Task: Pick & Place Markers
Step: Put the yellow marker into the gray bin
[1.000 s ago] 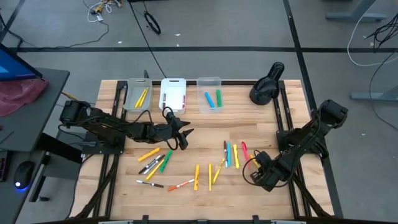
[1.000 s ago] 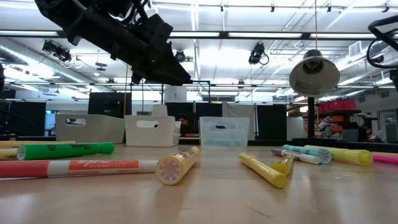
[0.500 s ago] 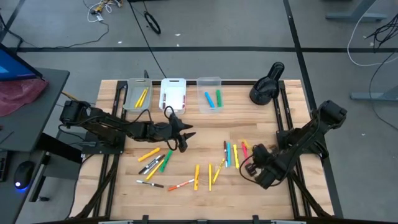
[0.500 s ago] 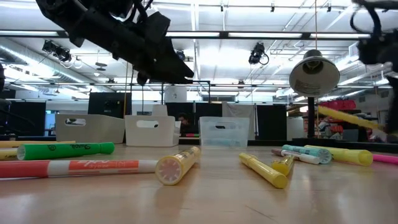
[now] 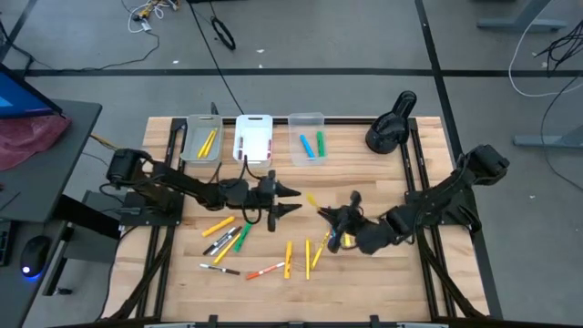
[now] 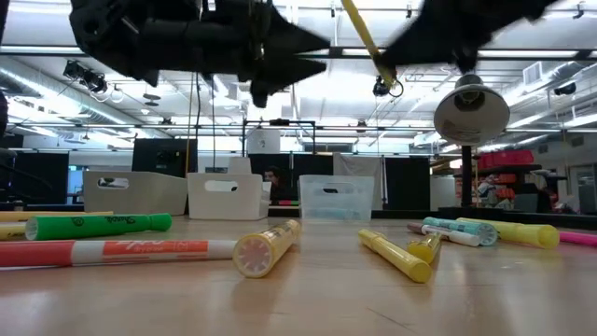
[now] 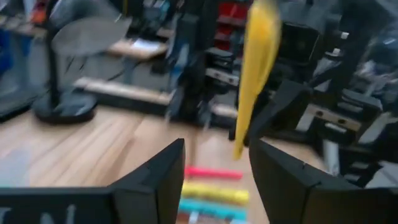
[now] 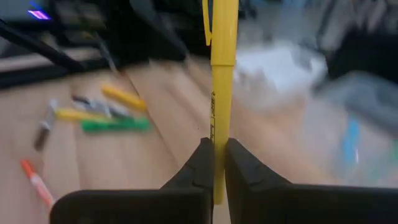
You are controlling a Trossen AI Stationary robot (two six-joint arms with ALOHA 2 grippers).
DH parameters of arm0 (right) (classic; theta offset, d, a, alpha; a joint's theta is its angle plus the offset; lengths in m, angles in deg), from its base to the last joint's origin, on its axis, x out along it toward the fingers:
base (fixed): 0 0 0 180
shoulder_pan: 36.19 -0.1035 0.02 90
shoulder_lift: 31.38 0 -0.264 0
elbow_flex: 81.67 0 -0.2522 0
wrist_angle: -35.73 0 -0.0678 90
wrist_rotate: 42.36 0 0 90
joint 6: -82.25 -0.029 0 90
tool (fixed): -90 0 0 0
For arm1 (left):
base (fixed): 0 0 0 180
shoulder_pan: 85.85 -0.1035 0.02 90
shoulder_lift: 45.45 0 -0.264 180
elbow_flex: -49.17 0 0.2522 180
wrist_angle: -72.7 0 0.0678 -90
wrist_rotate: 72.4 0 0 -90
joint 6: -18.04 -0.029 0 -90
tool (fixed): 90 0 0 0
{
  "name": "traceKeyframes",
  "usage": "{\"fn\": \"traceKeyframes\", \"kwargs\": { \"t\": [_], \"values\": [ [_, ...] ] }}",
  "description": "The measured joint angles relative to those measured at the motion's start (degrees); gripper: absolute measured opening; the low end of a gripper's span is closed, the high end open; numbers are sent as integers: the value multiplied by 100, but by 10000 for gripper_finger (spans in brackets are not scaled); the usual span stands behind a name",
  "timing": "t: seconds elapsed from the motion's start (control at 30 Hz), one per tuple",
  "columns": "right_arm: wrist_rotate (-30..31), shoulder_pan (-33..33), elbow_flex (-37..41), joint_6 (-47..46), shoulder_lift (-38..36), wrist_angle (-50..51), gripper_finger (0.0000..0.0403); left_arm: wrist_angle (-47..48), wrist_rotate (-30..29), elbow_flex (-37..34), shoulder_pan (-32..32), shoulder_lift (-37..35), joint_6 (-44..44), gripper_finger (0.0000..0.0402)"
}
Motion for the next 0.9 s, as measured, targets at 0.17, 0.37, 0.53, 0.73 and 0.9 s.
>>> {"fn": "traceKeyframes", "kwargs": {
  "t": [0.17,0.37,0.53,0.73,0.9],
  "values": [
    [-706,301,-5,1811,-3,-1754,10,-533,413,341,1,339,-230,240],
    [-947,416,2,2179,-40,-2093,10,-561,725,602,9,364,-625,273],
    [-944,425,-10,2163,-39,-2131,10,-801,731,606,19,379,-684,243],
    [-992,429,-15,2180,-33,-2072,10,-816,938,608,19,381,-621,208],
    [-981,347,-27,2172,-20,-1962,10,-792,1146,595,17,358,-610,214]
  ]
}}
